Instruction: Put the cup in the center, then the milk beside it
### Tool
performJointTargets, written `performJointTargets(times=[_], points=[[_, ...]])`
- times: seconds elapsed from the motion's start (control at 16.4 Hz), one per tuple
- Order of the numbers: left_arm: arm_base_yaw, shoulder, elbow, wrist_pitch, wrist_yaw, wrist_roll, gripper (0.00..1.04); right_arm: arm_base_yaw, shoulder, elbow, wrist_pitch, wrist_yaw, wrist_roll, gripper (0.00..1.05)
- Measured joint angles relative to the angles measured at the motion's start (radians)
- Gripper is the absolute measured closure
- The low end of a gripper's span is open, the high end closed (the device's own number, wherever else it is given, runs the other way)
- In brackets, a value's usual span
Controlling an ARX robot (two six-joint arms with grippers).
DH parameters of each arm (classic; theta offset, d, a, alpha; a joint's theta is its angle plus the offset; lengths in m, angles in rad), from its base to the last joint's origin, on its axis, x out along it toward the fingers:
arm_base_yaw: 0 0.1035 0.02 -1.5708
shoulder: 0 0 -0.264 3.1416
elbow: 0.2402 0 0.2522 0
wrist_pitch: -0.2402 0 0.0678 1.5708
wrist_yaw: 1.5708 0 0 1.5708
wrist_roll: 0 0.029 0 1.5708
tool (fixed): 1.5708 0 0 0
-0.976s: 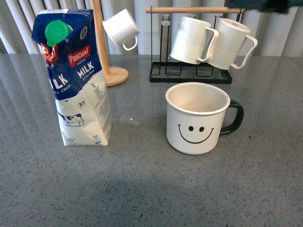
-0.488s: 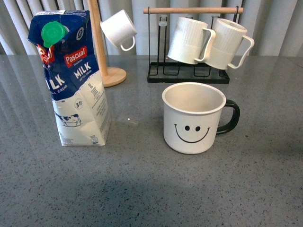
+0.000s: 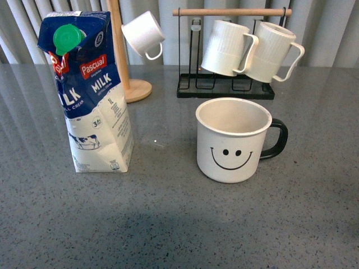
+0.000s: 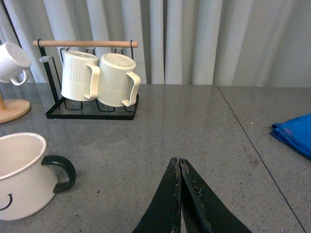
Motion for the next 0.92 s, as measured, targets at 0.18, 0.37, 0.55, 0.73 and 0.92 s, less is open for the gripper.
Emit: performJointTargets(times=[0.18, 0.37, 0.55, 0.73, 0.92], points=[[0.0, 0.0, 0.0, 0.0, 0.0, 0.0, 0.07, 0.0, -0.034, -0.025, -0.012, 0.0, 0.0, 1.03], [0.0, 0.0, 0.0, 0.0, 0.0, 0.0, 0.07, 0.0, -0.057, -0.039, -0.021, 0.0, 0.0, 1.03], [0.0, 0.0, 0.0, 0.0, 0.0, 0.0, 0.07, 0.0, -0.084, -0.054, -0.032, 0.0, 0.0, 1.03], [0.0, 0.0, 0.0, 0.0, 0.0, 0.0, 0.07, 0.0, -0.264, -0.121, -0.14, 0.0, 0.0, 1.03], [0.0, 0.0, 0.0, 0.0, 0.0, 0.0, 0.07, 0.0, -0.349, -0.154, -0.179, 0.0, 0.0, 1.03]])
